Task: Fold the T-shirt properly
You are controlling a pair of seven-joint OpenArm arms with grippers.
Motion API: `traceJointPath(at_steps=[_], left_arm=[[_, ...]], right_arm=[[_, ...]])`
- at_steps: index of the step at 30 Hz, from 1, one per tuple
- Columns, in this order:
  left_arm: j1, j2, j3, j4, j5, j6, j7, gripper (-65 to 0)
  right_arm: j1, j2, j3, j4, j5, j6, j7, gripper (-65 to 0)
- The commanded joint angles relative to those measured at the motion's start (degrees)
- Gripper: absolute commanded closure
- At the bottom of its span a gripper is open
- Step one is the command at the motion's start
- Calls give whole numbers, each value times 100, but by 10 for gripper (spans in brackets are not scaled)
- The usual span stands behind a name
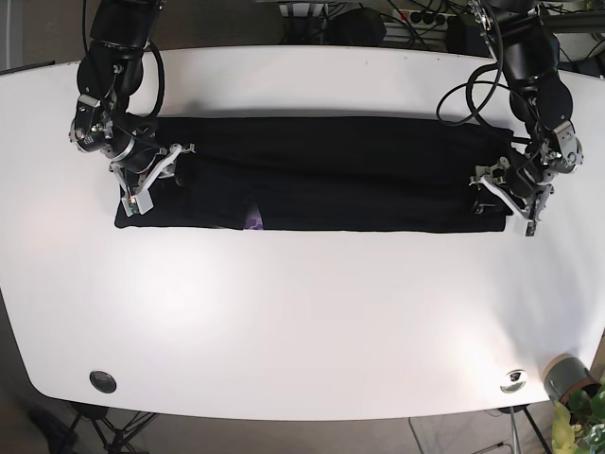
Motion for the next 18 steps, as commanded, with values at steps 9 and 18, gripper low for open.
traceJointPath(at_steps=[9,18], left_arm=[[-76,-160,-59,147,38,-11,-59,0],[126,-134,-402,788,21,-19,-59,0]], right_arm=[[30,66,16,94,-156,-41,-137,-189],[30,-22,16,94,-156,-41,-137,-189]])
